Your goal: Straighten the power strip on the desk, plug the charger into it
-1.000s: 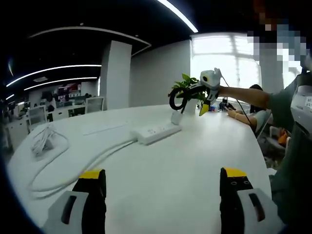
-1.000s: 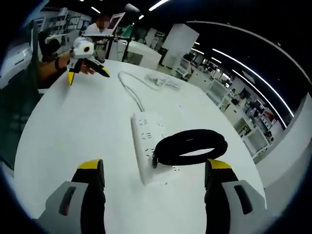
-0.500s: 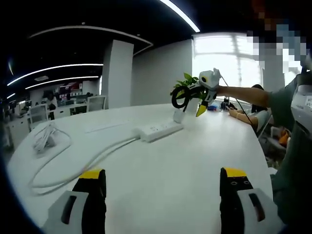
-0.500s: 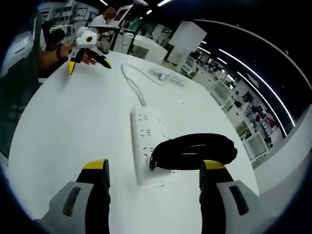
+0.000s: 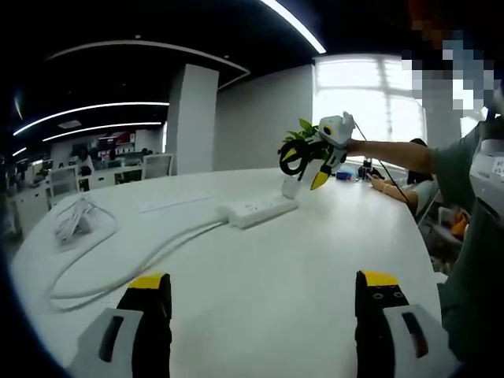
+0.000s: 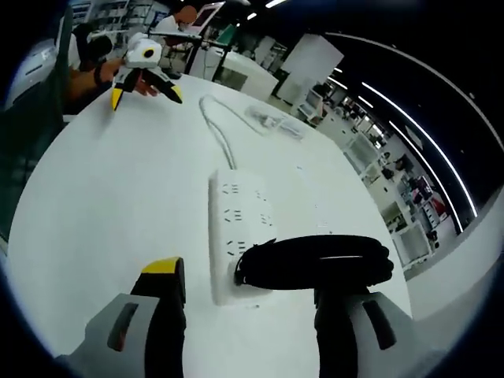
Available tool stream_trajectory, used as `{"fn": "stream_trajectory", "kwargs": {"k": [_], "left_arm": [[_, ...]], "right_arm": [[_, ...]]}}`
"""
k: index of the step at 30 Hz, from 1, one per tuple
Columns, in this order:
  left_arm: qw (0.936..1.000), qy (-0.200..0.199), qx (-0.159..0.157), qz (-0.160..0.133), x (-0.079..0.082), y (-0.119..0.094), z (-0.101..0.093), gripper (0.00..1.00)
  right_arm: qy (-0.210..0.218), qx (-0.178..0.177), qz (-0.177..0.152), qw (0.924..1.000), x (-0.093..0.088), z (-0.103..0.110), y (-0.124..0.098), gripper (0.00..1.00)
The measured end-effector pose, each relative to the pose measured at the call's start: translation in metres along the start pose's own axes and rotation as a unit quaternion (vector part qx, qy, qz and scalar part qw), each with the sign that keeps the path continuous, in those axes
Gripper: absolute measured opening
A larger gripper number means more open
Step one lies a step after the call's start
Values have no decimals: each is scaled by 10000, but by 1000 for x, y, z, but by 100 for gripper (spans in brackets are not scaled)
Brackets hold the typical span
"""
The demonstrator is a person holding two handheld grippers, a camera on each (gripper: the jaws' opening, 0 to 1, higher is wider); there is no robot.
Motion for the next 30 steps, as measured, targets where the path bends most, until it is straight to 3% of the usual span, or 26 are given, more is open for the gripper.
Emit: {"fn": "stream_trajectory", "kwargs": {"k": [30], "left_arm": [[10000, -55, 27, -47, -5, -3, 3, 99]], "right_arm": [[-794, 223, 711, 9940, 4, -7, 19, 35]]}}
Point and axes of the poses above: the point that each gripper's makers call its tool centre point, and the gripper's own axes: y roughly forward along the fingers, z roughly to its left, x roughly out of its top, the point moved 8 cm from there along -y, roughly backward along the fingers, and after that the axes turned 7 degrees about -x, right-handed, at the moved point
